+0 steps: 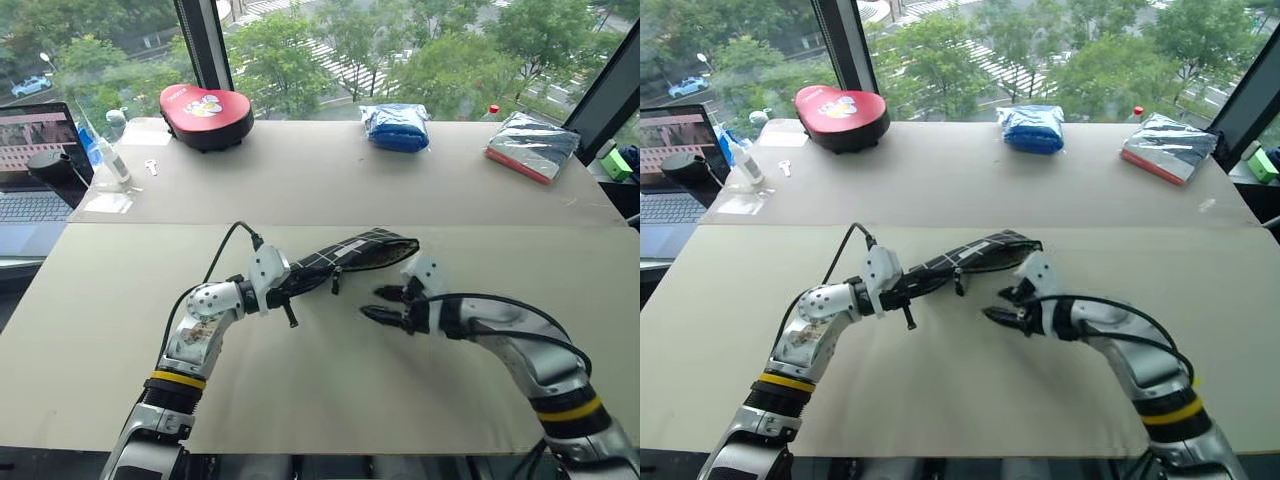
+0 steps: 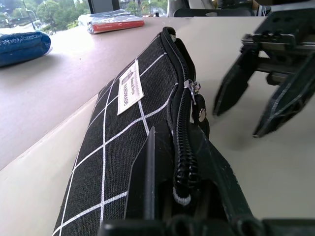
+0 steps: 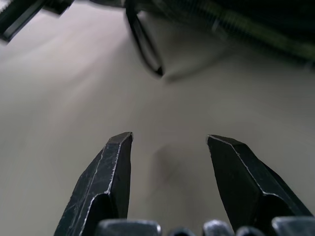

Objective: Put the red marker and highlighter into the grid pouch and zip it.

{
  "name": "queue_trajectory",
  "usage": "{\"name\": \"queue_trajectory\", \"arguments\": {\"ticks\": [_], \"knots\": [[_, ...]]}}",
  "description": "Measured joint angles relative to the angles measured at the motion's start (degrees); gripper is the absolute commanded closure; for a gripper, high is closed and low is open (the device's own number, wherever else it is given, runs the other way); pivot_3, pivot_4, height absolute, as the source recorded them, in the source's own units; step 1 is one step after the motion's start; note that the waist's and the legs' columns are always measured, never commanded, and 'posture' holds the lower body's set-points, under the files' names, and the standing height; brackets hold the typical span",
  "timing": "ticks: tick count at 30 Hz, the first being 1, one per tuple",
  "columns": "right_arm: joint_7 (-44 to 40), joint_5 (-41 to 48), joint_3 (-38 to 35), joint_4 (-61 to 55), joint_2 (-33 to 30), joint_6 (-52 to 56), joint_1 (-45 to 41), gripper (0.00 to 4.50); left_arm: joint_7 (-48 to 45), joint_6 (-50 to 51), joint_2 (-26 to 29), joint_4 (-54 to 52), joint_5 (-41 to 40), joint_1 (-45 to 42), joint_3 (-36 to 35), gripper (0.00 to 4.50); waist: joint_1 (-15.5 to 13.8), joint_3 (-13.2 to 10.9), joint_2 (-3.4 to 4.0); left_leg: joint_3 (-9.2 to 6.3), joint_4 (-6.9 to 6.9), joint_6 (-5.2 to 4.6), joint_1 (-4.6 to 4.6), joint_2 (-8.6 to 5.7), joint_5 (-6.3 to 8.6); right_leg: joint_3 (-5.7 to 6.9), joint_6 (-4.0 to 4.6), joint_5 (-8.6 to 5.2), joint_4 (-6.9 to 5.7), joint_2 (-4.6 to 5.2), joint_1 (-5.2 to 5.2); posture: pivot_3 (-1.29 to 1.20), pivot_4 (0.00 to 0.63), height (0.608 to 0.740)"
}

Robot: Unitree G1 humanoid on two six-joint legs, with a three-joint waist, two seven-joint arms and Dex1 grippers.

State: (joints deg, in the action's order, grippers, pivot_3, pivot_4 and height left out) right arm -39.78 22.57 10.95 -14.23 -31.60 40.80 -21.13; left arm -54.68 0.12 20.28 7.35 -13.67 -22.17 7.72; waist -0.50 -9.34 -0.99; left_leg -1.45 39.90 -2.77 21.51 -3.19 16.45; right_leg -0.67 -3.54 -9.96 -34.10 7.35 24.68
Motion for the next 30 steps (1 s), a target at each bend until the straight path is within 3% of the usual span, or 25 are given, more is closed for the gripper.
{"name": "queue_trajectory", "arguments": {"ticks": [16, 17, 18, 24, 30], "knots": [[0.0, 1.1, 1.7, 1.0, 8.0, 3.2, -5.8, 1.81, 0.8, 0.0, -0.3, 0.0, 0.0, 0.0, -0.1, 4.5, 0.4, 0.0, 0.01, 0.01, 0.01, 0.16, 0.35, -0.02, -0.1, 0.0, 0.02, 0.01, -0.06, -0.02, 0.36, 0.0, 0.15, 0.74], [0.2, 1.1, 1.7, 1.4, 8.2, 3.2, -6.3, 2.31, 0.8, 0.0, -0.3, 0.0, 0.0, 0.0, -0.2, 4.5, 0.4, 0.0, 0.01, 0.01, 0.01, 0.16, 0.36, -0.01, -0.1, 0.01, 0.02, 0.01, -0.07, -0.02, 0.36, 0.0, 0.15, 0.74], [0.6, 0.9, 1.7, 2.0, 8.5, 3.2, -6.7, 2.46, 0.9, 0.0, -0.3, 0.0, 0.0, 0.0, -0.3, 4.5, 0.4, 0.0, 0.01, 0.01, 0.01, 0.2, 0.36, -0.02, -0.13, 0.01, 0.02, 0.02, -0.07, -0.02, 0.37, 0.0, 0.15, 0.74], [0.9, 0.9, 0.5, 3.2, 8.5, 3.2, -7.1, 4.41, 1.3, 0.0, -0.4, 0.2, 0.0, 0.0, -0.5, 4.5, 0.5, 0.0, 0.01, 0.02, 0.01, 0.22, 0.39, -0.03, -0.14, 0.0, 0.02, 0.02, -0.06, -0.02, 0.38, 0.0, 0.15, 0.74], [0.1, 1.2, -0.3, 3.1, 8.3, 3.2, -6.8, 4.41, 1.4, 0.0, -0.4, 0.2, 0.0, 0.0, -0.5, 4.5, 0.7, 0.0, 0.01, 0.01, 0.0, 0.22, 0.39, -0.02, -0.14, 0.01, 0.02, 0.02, -0.08, -0.02, 0.39, 0.0, 0.15, 0.74]]}}
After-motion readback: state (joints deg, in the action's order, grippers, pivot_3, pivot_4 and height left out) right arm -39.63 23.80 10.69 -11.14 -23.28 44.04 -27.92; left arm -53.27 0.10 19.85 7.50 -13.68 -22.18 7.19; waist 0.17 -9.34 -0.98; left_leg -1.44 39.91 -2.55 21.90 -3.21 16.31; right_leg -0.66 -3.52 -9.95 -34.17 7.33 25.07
